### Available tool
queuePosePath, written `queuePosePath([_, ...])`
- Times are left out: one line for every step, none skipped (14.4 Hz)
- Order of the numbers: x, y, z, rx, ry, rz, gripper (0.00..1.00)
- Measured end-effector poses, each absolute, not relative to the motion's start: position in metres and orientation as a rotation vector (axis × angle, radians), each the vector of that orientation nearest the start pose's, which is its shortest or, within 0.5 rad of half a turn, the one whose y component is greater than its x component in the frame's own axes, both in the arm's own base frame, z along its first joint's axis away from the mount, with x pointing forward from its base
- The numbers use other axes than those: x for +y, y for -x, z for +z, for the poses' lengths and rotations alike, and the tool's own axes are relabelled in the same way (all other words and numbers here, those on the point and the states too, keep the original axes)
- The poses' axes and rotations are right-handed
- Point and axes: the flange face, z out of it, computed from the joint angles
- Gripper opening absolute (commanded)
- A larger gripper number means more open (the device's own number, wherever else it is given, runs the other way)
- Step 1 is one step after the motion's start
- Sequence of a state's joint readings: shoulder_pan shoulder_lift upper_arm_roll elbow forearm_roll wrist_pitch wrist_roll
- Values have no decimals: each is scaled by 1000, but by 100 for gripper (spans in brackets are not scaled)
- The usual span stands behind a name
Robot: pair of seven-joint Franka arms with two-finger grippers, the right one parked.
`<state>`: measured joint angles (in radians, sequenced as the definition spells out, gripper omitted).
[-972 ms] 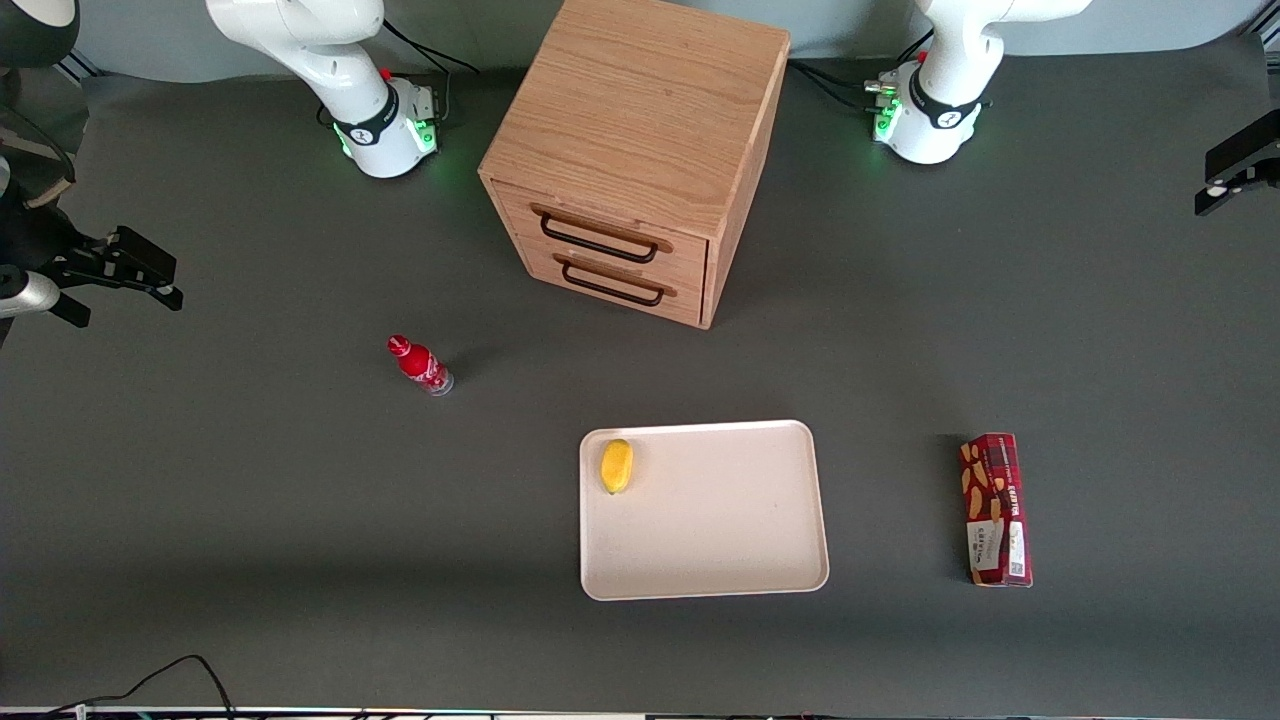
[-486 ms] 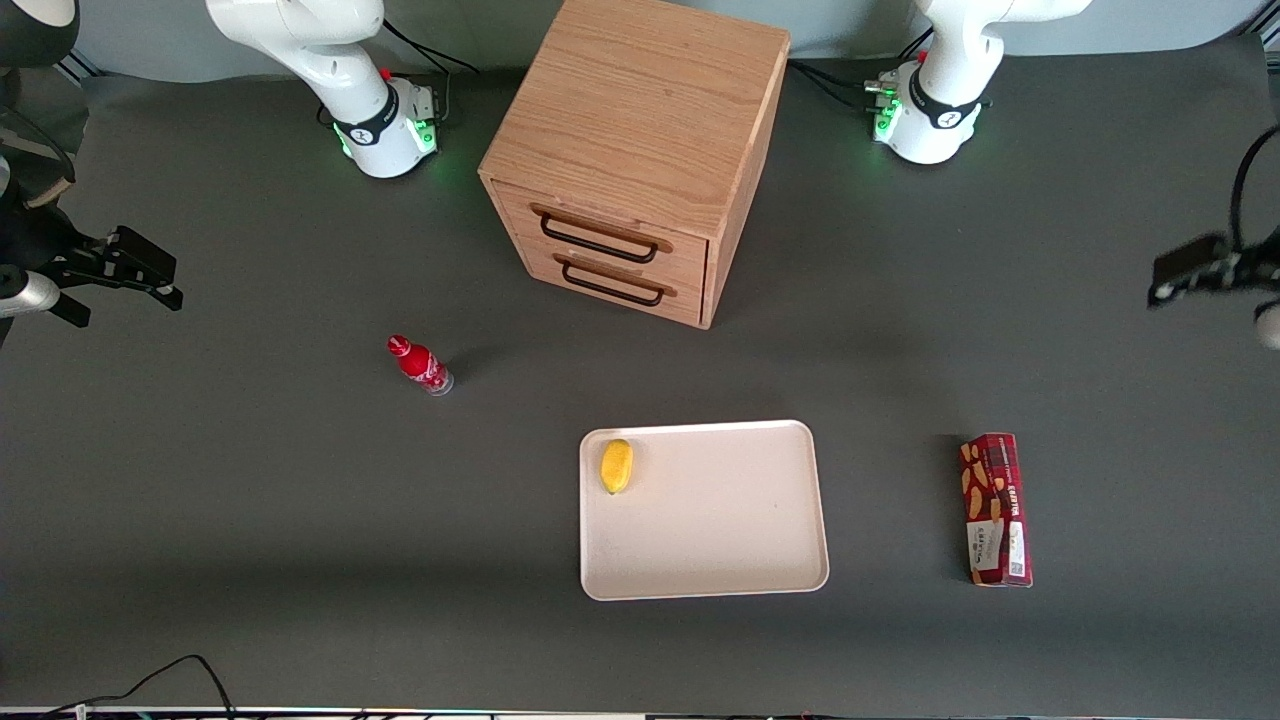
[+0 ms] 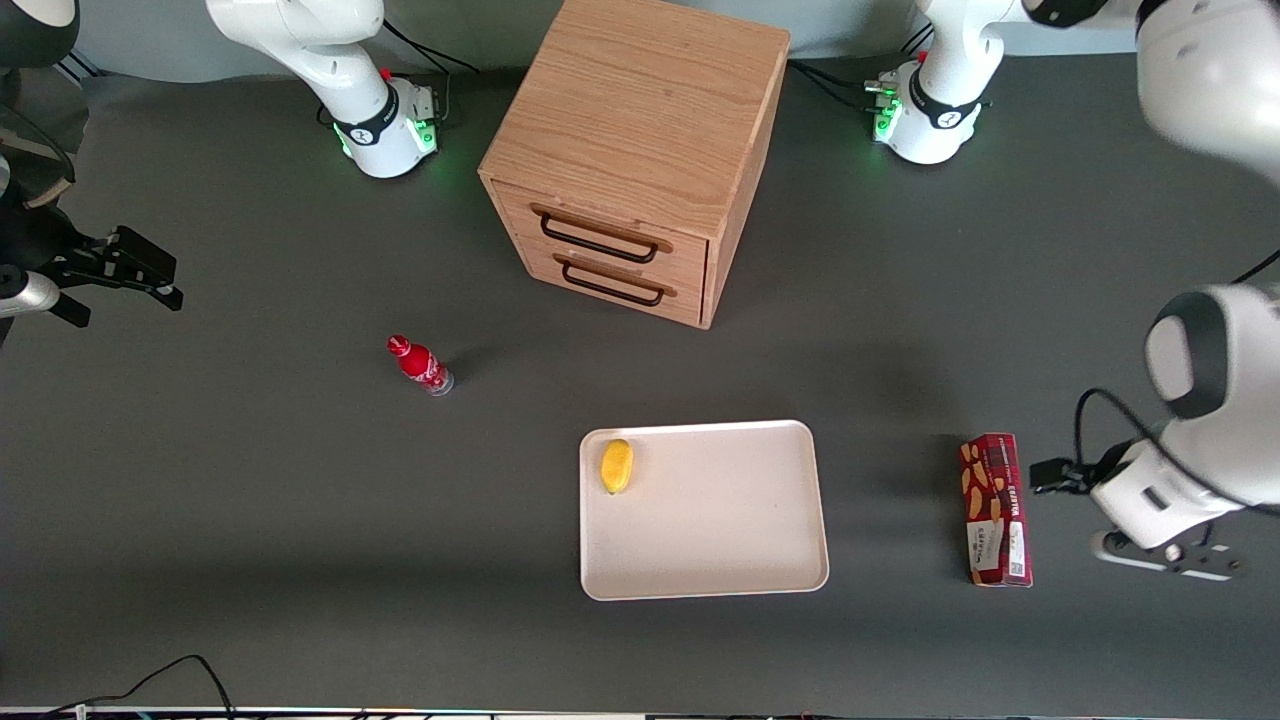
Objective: Place red cookie box on tray
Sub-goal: 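Lower the open left gripper around the box and close it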
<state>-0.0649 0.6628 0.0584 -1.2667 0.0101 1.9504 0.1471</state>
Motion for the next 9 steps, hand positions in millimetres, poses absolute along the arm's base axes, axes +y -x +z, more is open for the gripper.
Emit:
queuePosePath([-15, -745, 336, 251, 3082, -48, 100])
queuePosePath([-15, -750, 307, 243, 3080, -62, 100])
queuePosePath([-15, -753, 281, 236, 3079, -73, 100])
queuePosePath([-15, -755, 261, 233, 3077, -81, 94])
queuePosePath([-14, -755, 246, 232, 3076, -80, 59])
queuePosePath([-14, -755, 238, 233, 3076, -74, 19])
queuePosePath([-14, -755, 235, 233, 3076, -70, 0])
queuePosePath([-14, -755, 236, 233, 3076, -73, 0])
queuePosePath([-14, -756, 238, 233, 3075, -78, 0])
